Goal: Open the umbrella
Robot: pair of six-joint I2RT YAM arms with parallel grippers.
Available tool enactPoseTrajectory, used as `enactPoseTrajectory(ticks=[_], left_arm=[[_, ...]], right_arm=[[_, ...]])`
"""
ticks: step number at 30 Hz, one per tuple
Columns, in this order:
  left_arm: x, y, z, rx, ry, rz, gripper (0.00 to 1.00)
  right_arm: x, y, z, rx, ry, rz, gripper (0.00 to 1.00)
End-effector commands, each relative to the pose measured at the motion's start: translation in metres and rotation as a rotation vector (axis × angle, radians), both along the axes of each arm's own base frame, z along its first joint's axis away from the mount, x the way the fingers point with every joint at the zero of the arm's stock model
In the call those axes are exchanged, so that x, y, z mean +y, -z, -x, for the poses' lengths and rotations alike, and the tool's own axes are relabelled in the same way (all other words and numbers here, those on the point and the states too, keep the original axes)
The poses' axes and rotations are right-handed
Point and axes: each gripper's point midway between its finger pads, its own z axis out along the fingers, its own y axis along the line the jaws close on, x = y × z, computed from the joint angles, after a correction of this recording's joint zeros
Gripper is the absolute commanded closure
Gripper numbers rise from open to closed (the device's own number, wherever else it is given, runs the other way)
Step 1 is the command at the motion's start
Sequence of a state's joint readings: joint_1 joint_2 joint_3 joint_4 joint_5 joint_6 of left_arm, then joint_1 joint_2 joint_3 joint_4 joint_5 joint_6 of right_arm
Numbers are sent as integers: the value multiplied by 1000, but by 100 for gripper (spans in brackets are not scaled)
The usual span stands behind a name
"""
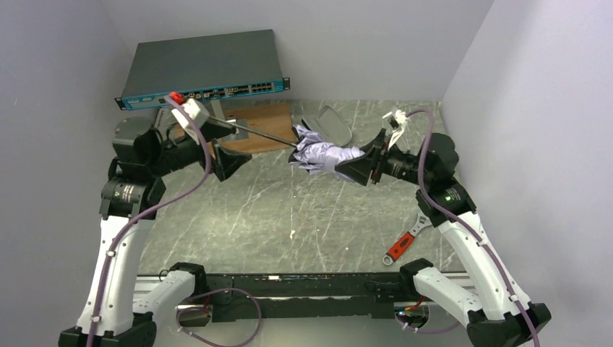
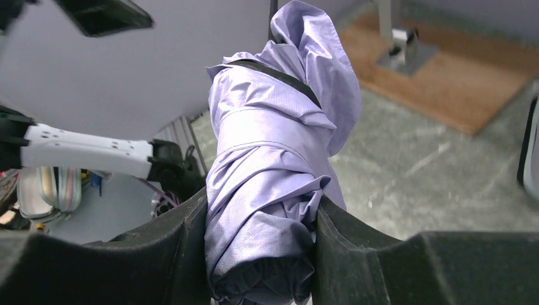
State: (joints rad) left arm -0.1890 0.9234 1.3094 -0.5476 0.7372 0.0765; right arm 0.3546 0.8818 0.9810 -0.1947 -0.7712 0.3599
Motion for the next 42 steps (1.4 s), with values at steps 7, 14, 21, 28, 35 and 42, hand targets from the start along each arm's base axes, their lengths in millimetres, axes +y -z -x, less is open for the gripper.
enactPoseTrajectory(ticks=[7, 14, 21, 28, 35, 42], left_arm=[[17, -89, 68, -120, 96, 166, 0], [79, -101, 9, 37, -356, 489, 0], [124, -112, -45, 119, -476, 726, 0], [100, -119, -61, 96, -287, 735, 0], [79, -93, -65, 111, -175, 754, 1], [65, -74, -88, 168, -135, 799, 13]], right_arm=[[-2, -136, 22, -502, -53, -157, 100], [-20, -176, -29, -773, 329, -272, 100], [8, -176, -27, -1011, 495, -219, 100], [46, -163, -26, -1105, 583, -143, 100], [89, -144, -29, -1059, 563, -127, 100], [119, -129, -36, -1006, 553, -119, 100]])
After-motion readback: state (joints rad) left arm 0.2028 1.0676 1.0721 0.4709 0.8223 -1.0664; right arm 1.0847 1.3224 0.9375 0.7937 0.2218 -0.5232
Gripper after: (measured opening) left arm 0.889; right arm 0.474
